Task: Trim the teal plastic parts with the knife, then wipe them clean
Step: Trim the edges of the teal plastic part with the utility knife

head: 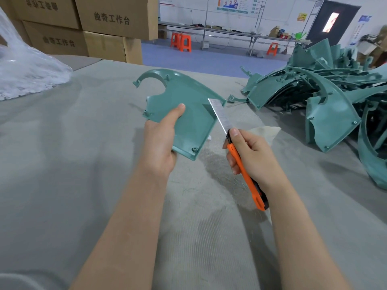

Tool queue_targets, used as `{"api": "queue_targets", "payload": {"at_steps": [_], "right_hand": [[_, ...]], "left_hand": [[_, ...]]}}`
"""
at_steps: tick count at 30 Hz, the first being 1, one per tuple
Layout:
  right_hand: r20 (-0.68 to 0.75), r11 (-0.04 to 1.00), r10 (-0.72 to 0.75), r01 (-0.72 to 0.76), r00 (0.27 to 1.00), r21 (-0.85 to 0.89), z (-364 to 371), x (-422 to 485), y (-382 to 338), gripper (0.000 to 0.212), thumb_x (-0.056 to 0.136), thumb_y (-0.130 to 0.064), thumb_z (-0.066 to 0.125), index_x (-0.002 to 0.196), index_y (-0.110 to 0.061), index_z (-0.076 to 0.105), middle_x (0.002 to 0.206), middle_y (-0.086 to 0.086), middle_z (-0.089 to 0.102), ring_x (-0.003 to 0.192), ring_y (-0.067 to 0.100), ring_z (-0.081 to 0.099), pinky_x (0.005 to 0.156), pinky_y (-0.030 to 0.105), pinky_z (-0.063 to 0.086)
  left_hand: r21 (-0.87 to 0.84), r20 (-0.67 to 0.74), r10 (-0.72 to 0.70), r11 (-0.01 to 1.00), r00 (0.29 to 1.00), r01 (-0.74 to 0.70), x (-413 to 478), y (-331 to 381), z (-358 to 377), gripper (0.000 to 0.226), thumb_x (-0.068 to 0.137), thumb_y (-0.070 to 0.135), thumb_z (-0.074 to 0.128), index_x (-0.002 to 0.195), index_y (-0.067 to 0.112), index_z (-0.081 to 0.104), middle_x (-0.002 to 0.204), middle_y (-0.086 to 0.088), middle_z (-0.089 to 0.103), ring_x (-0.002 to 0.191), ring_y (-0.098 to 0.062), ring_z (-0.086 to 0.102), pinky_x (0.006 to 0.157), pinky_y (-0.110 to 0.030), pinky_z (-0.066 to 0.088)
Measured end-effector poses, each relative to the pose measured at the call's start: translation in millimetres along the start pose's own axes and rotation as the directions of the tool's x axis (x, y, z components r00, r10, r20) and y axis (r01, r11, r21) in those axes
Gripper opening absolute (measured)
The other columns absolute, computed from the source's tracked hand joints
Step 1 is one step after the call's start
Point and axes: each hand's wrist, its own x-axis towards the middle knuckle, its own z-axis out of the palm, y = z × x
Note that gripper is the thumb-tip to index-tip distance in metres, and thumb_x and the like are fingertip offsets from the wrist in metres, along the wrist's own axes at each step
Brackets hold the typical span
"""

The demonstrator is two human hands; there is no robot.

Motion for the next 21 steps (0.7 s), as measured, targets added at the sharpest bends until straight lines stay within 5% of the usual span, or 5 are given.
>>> {"api": "queue_targets", "payload": {"at_steps": [7,21], "right_hand": [[0.013,1.000,-0.002,0.002,1.000,0.018,0,-1,-3,0.043,0.103,-0.036,0.039,0.079,-0.005,0.058,0.053,0.006,0.052,0.041,0.014,0.047,0.044,0.023,0.043],[0.213,0.996,-0.006,0.023,0.977,-0.081,11,-4,-1,0.037,0.101,-0.032,0.046,0.076,-0.008,0.059,0.047,-0.007,0.049,0.043,0.008,0.047,0.042,0.022,0.044]], "left_hand": [[-0.010,-0.018,-0.017,1.000,1.000,0.017,1,1,-2,0.011,0.089,0.013,0.066,0.100,0.015,0.068,0.097,-0.002,0.075,0.082,-0.014,0.073,0.060,-0.026,0.057],[-0.048,-0.128,-0.040,0.998,0.991,0.034,9,-1,-7,0.015,0.088,0.014,0.067,0.104,0.016,0.068,0.095,-0.002,0.074,0.080,-0.016,0.071,0.062,-0.028,0.057]]}}
